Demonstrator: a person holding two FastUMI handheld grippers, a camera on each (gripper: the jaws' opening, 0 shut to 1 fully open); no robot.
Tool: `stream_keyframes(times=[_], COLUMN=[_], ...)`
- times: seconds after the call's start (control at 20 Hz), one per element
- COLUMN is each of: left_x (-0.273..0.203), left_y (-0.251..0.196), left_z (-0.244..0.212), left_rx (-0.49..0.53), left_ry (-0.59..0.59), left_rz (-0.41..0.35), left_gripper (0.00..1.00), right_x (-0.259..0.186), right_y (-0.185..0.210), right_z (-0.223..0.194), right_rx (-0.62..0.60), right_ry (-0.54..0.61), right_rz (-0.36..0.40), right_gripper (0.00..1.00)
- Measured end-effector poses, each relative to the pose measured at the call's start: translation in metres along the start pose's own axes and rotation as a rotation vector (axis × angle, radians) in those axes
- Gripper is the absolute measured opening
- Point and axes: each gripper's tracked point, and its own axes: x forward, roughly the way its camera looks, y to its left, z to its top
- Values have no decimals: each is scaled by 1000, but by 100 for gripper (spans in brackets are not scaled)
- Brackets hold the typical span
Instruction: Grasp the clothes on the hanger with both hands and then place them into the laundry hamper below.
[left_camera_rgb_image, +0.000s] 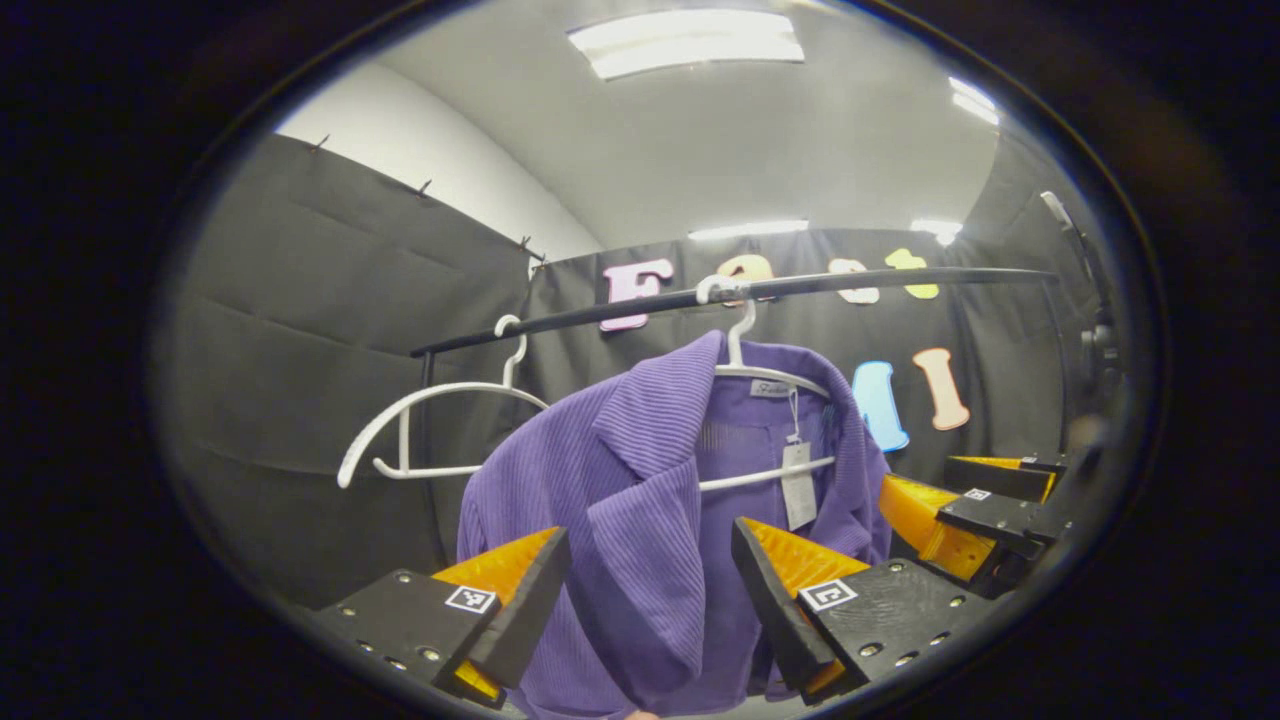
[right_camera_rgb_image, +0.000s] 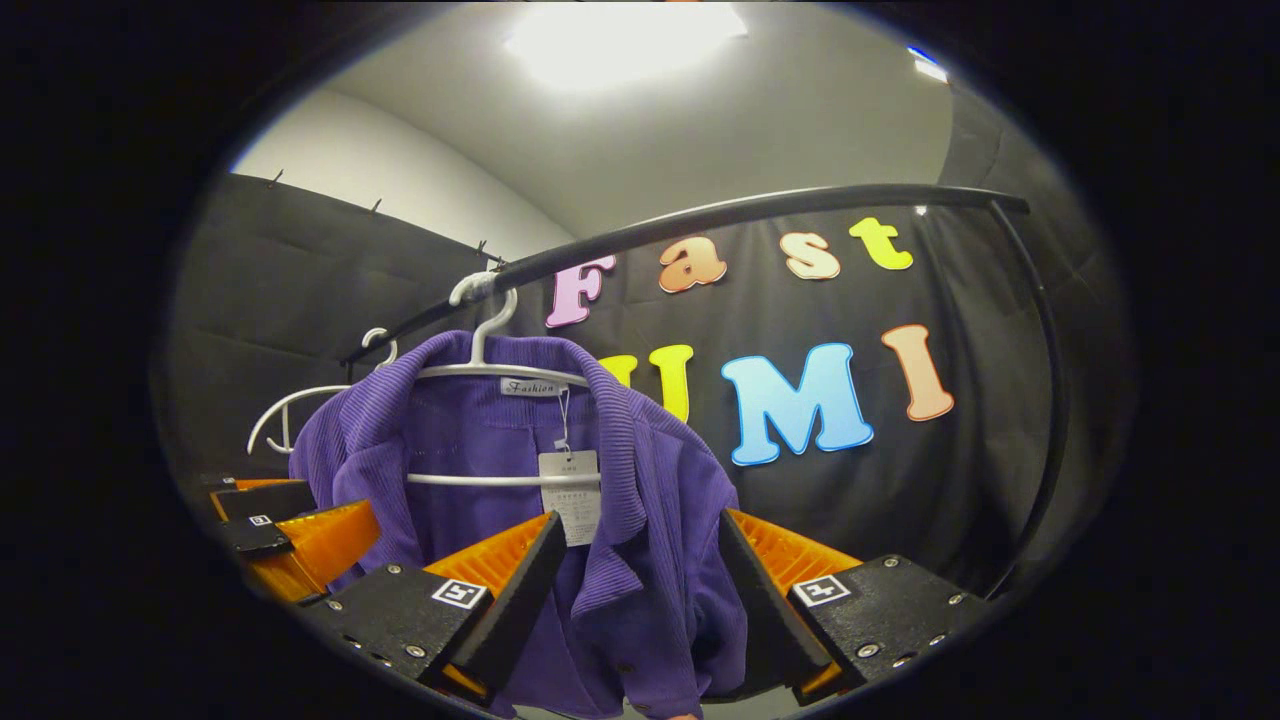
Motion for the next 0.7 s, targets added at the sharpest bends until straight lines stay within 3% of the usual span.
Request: stream_keyframes(times=[0.1, 0.15, 0.3, 0.35, 0.4, 0.55, 0.6, 0.7], left_x=[6, 9, 15, 18, 21, 30, 31, 32], left_y=[1, 0, 2, 2, 1, 0, 1, 4], left_z=[-7, -9, -15, -16, -19, -31, -35, -40], left_rx=[2, 7, 35, 39, 43, 56, 56, 58], left_ry=[14, 16, 12, 12, 16, 37, 42, 47], left_rz=[18, 24, 52, 61, 66, 89, 100, 117], left_gripper=[99, 93, 99, 93, 93, 99, 93, 93], right_x=[13, 18, 33, 38, 44, 60, 66, 73], right_y=[1, 3, 7, 7, 9, 4, 2, 3], right_z=[-10, -14, -29, -35, -41, -62, -70, -78], right_rx=[-3, -1, 7, 7, 10, 18, 23, 53], right_ry=[24, 33, 51, 63, 76, 115, 131, 144], right_rz=[18, 30, 58, 59, 64, 43, 31, 34], right_gripper=[95, 95, 95, 95, 95, 95, 95, 95])
